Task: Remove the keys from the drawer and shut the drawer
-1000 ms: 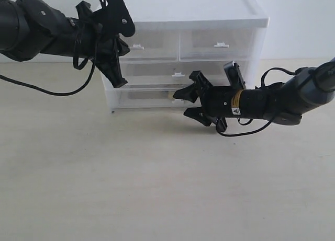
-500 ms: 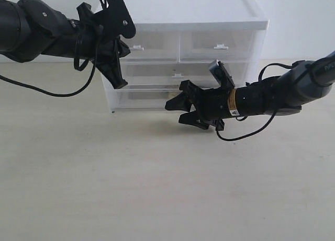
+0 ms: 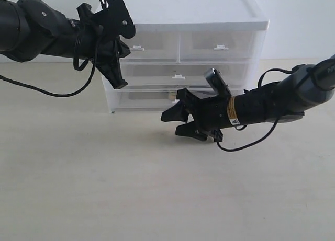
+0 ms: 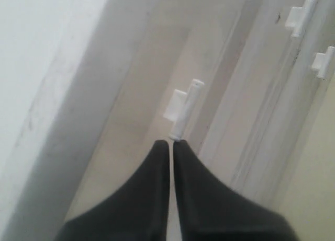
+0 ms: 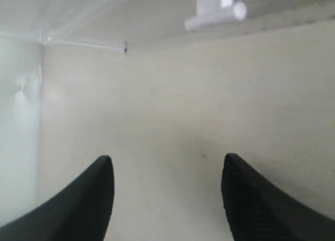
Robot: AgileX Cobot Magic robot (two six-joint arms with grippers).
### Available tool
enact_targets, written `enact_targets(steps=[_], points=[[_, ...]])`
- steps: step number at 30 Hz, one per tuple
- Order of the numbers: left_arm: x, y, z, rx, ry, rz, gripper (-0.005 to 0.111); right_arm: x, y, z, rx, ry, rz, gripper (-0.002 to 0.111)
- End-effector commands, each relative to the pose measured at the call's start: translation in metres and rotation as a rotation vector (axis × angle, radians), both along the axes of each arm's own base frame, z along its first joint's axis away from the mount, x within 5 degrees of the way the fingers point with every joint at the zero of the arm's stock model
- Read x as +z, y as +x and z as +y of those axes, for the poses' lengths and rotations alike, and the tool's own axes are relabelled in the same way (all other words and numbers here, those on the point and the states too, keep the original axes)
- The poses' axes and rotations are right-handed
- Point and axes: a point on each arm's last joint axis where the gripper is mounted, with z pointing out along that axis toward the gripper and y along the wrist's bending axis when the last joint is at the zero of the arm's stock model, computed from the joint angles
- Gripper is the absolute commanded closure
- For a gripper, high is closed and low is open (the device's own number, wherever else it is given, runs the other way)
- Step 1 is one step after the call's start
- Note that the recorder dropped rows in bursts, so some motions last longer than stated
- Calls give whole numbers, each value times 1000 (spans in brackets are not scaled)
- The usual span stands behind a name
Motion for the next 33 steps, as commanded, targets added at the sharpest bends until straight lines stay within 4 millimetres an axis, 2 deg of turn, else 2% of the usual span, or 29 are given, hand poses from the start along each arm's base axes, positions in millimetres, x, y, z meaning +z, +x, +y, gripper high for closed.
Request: enact_targets(steps=[1, 4, 7, 11, 14, 18, 20, 27, 33], points=[[17, 15, 13, 135, -8, -160, 103, 12, -17, -6, 36, -41, -93, 54], [17, 15, 13, 135, -8, -160, 103, 24, -22, -10, 59, -123, -206, 54], [17, 15, 13, 135, -8, -160, 103, 30, -23, -11, 73, -331, -332, 54], [17, 15, 13, 135, -8, -160, 103, 31, -29, 7, 119, -632, -496, 54], [17, 15, 13, 135, -8, -160, 103, 30, -26, 18, 84, -779, -514, 54], [17, 15, 13, 135, -8, -160, 103, 33, -19, 34, 55, -618, -526, 54], [17, 15, 13, 135, -8, -160, 103, 37, -13, 37, 26, -597, -540, 54], [17, 15, 13, 135, -8, -160, 103, 41, 3, 39, -36, -640, -550, 54], [17, 15, 13, 135, -8, -160, 103, 27, 10, 39, -42, -685, -507, 54]])
